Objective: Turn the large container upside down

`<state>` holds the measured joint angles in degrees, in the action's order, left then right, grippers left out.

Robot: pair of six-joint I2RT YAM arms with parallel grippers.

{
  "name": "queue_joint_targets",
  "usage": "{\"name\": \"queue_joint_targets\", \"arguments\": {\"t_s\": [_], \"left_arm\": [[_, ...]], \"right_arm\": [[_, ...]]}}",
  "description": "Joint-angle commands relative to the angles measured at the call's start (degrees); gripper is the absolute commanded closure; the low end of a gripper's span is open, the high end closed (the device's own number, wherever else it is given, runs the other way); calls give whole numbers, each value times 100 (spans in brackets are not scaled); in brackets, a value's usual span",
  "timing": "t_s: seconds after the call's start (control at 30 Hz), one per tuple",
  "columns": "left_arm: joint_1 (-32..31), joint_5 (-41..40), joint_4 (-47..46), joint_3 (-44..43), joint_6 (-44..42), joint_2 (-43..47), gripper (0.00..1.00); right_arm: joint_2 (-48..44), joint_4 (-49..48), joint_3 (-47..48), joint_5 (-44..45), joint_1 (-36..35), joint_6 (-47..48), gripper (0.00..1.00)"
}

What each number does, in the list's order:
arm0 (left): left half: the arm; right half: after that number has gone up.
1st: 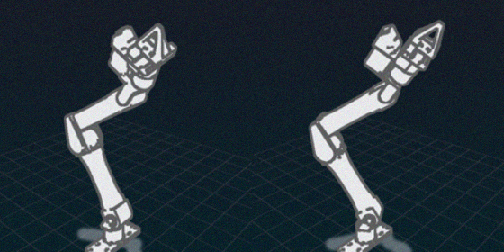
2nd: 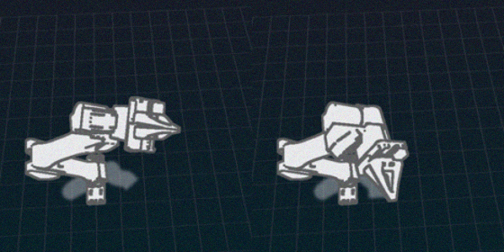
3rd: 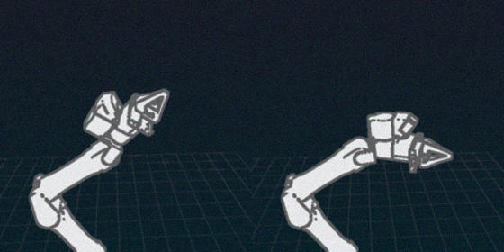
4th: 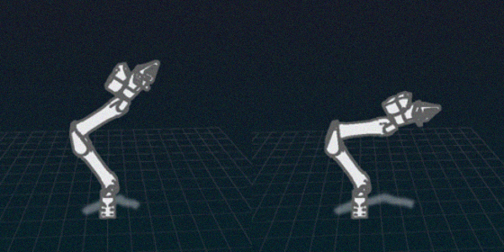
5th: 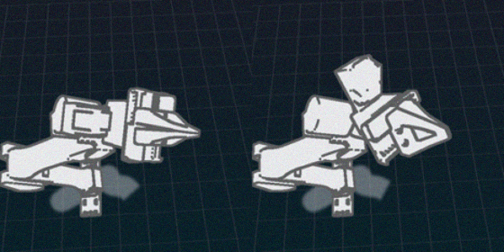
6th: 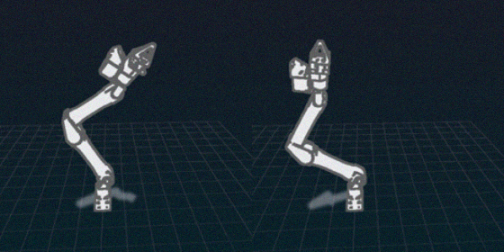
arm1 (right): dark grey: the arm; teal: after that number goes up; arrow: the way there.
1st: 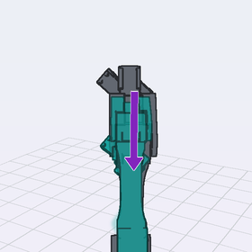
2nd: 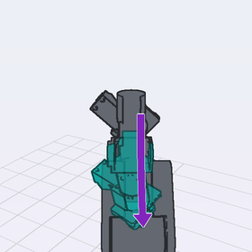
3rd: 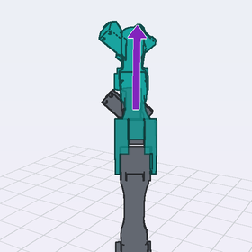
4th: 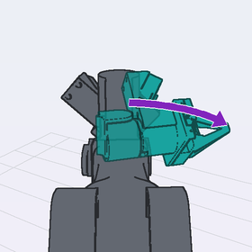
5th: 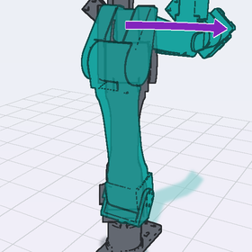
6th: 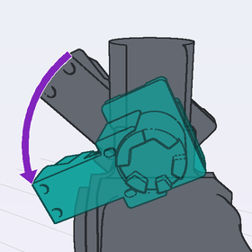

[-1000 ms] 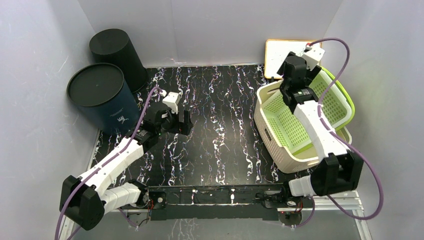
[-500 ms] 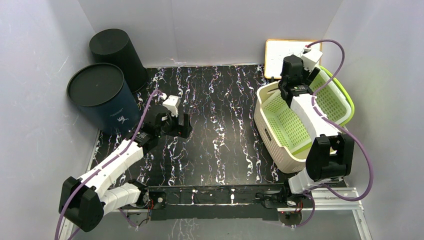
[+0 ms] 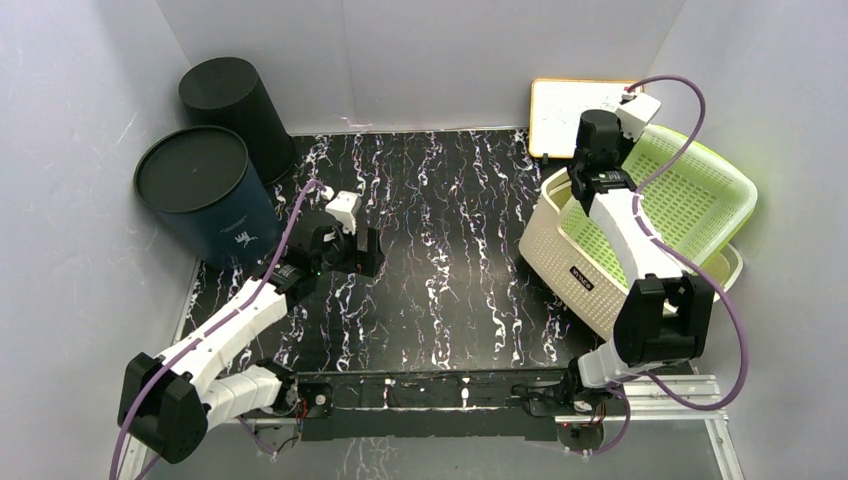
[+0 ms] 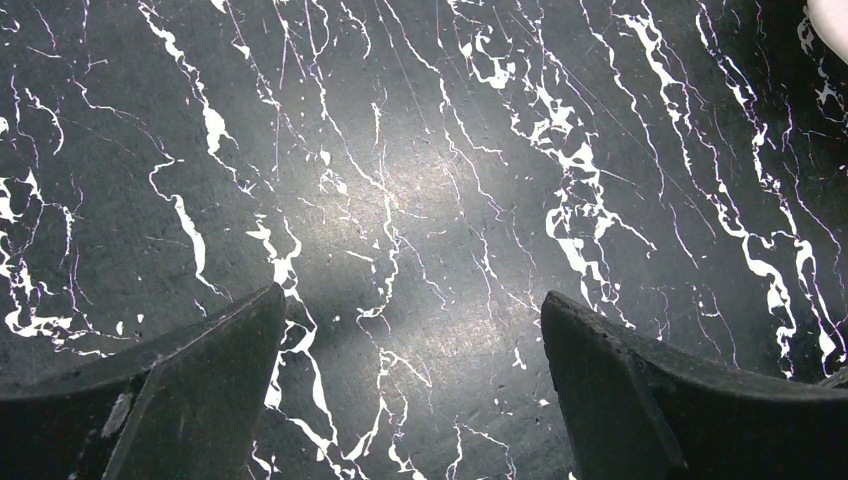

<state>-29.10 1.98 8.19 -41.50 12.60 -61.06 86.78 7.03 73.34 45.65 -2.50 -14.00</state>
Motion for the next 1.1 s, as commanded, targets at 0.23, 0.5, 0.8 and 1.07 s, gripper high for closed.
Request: {"name": "queue_joint_targets", "arguments": {"t_s": [0.23, 0.5, 0.8, 1.07], "left_arm": [[-33, -11, -110, 5, 70, 84, 2], [-30, -55, -36, -9, 112, 230, 2], [-25, -197, 135, -205, 41, 301, 2], [-34, -402, 328, -289, -12, 382, 2]], "right_arm": [[-1283, 25, 298, -1460, 92, -745, 100], [-1761, 379, 412, -2805, 5, -1076, 100], [-1530, 781, 1373, -4221, -918, -943, 100], [-1391, 623, 1511, -3977, -2021, -817, 100]]}}
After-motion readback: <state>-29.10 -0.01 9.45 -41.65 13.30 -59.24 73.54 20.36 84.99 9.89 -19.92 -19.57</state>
